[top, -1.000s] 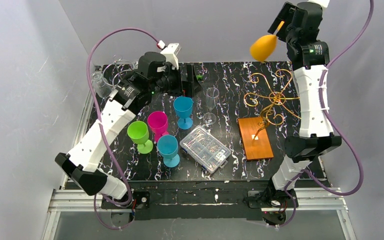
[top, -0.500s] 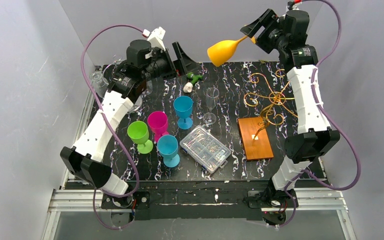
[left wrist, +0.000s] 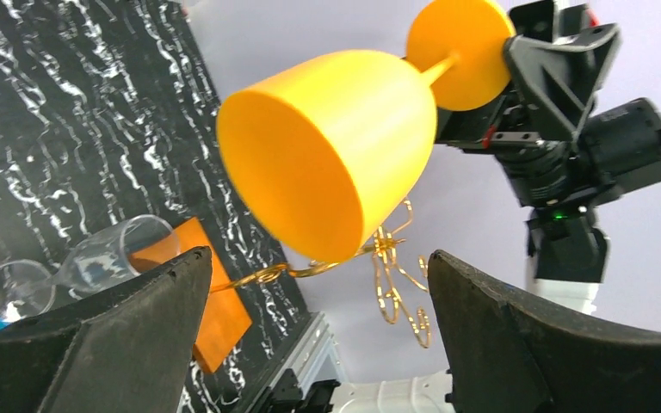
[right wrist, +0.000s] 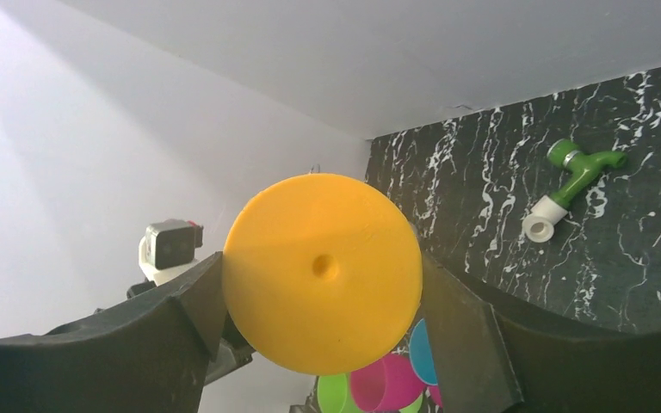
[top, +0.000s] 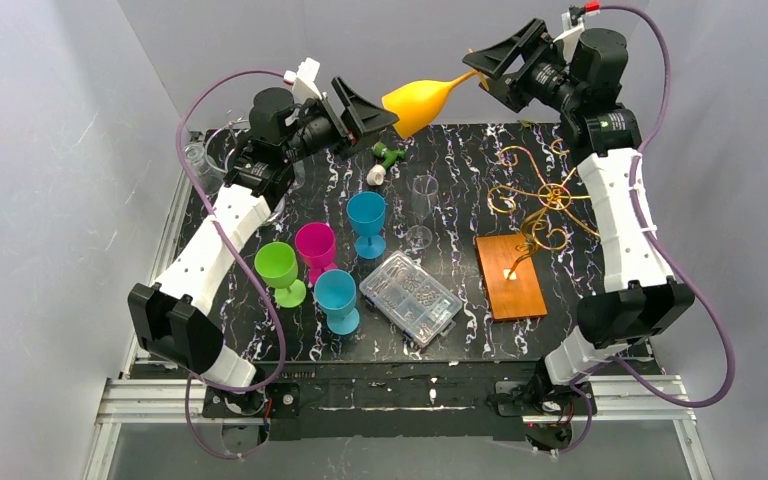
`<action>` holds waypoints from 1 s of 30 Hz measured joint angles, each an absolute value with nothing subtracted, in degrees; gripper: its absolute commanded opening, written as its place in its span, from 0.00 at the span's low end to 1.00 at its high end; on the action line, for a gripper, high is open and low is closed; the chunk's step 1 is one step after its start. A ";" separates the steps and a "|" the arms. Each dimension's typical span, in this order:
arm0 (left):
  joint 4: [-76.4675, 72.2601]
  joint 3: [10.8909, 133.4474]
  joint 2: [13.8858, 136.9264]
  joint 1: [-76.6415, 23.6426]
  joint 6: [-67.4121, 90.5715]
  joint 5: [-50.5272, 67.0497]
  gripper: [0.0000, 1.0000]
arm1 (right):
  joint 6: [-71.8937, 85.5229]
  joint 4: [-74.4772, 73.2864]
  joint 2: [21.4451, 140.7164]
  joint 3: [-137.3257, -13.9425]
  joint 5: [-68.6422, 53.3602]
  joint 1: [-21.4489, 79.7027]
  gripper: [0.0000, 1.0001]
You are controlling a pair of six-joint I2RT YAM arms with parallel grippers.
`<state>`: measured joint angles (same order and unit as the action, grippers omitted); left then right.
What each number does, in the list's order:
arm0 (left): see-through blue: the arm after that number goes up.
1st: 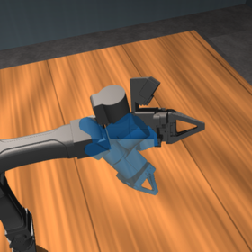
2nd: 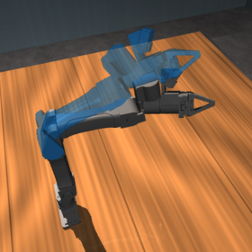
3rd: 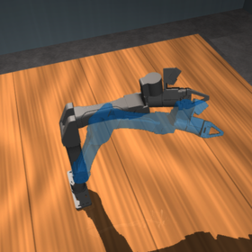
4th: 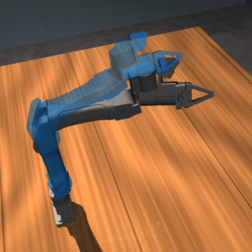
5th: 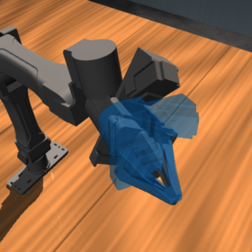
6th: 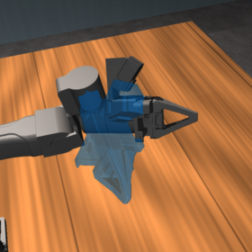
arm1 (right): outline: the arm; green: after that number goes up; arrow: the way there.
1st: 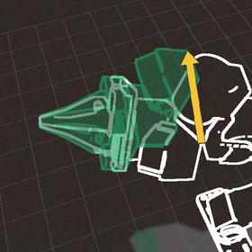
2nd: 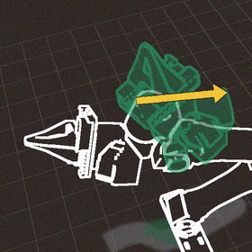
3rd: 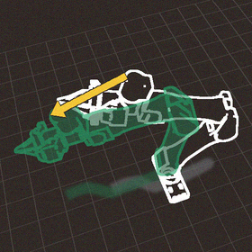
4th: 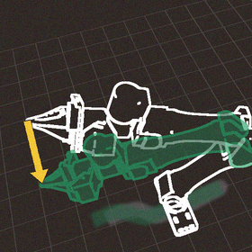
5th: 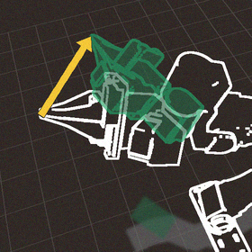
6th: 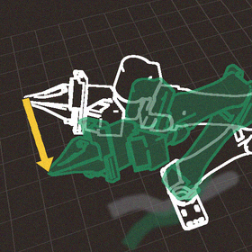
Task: Take the wine glass off the wine glass rack
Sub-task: Place the wine glass at the center of the board.
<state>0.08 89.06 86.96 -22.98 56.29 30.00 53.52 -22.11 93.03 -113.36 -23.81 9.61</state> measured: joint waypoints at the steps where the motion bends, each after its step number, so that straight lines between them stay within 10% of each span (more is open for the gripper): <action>1: -0.99 89.10 86.96 -22.96 56.90 30.50 0.92 | 54.04 -21.34 92.60 -112.66 -24.47 9.61 0.56; 24: -13.56 83.09 85.73 -22.90 72.03 37.45 0.09 | 62.48 -7.90 84.27 -93.54 -32.14 10.74 0.57; 30: -15.84 78.52 79.48 -23.49 74.63 36.67 0.00 | 64.77 -6.90 80.97 -88.53 -31.29 13.13 0.76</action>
<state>-15.84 78.52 79.48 -23.49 74.63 36.67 64.77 -6.90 80.97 -88.53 -31.29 13.13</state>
